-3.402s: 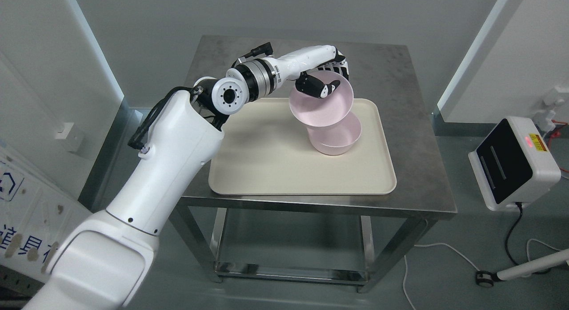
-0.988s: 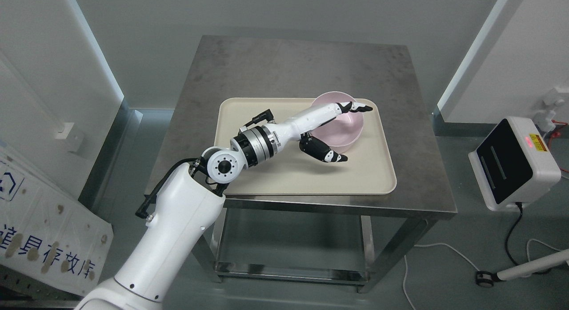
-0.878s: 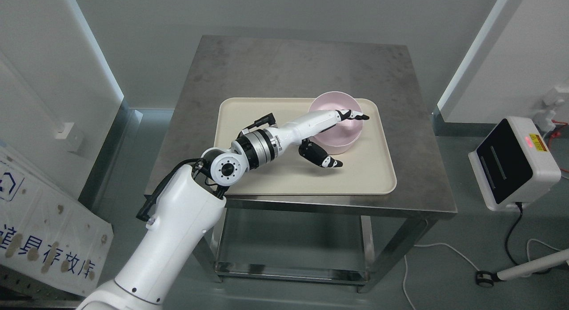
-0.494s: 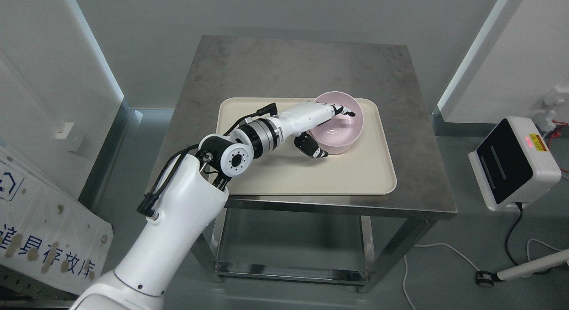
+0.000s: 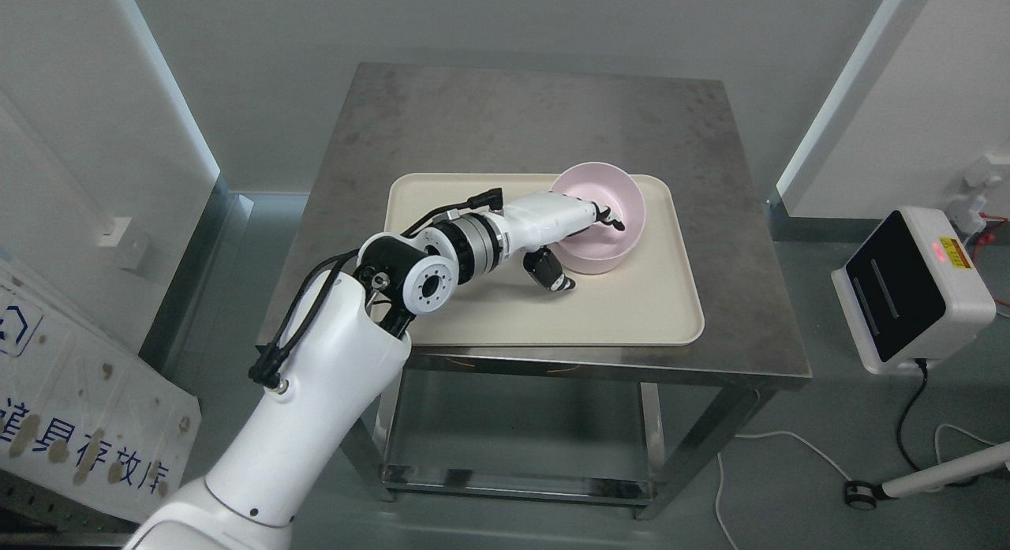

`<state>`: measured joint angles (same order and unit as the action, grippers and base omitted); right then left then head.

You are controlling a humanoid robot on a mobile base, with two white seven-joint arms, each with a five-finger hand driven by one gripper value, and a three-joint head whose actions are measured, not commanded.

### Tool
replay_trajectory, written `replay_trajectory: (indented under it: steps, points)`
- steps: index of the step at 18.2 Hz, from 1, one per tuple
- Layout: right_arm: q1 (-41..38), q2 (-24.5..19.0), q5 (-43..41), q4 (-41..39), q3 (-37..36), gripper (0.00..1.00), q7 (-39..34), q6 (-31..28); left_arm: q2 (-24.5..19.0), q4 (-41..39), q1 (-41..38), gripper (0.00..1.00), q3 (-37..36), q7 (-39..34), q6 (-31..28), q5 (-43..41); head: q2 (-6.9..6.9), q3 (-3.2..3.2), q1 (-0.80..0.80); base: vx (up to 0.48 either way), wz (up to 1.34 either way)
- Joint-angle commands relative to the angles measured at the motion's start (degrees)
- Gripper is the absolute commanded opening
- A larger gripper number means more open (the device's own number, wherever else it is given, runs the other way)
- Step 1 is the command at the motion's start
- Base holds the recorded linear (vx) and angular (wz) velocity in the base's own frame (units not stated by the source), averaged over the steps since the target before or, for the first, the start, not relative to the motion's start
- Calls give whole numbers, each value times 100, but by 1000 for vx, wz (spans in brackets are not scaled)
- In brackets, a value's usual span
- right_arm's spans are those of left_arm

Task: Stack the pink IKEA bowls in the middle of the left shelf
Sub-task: 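Reposition the left hand to grip the rim of the stacked bowls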

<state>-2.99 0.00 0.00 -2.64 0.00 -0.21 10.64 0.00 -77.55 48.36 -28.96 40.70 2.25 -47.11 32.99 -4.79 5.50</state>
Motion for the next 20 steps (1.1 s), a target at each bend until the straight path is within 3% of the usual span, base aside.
replay_trajectory:
  steps: [1,9,14,18,20]
  points:
    - [0,100,44,0,-53,100,3,-1,-100,-93,15,70,-197,-9,-5,-422,0,0,0,0,0]
    - [0,100,44,0,-53,100,3,-1,-100,38,33,50,-215,-89,83,-563,0,0,0,0,0]
    - [0,100,44,0,-53,100,-6,-1,-100,250,33,40,-233,-202,434,-800,0,0,0,0,0]
    - [0,100,44,0,-53,100,3,-1,-100,250,24,15,13,-221,873,-792,0,0,0,0,0]
    - [0,100,44,0,-53,100,3,-1,-100,250,24,8,188,-220,1014,-800,0,0,0,0,0]
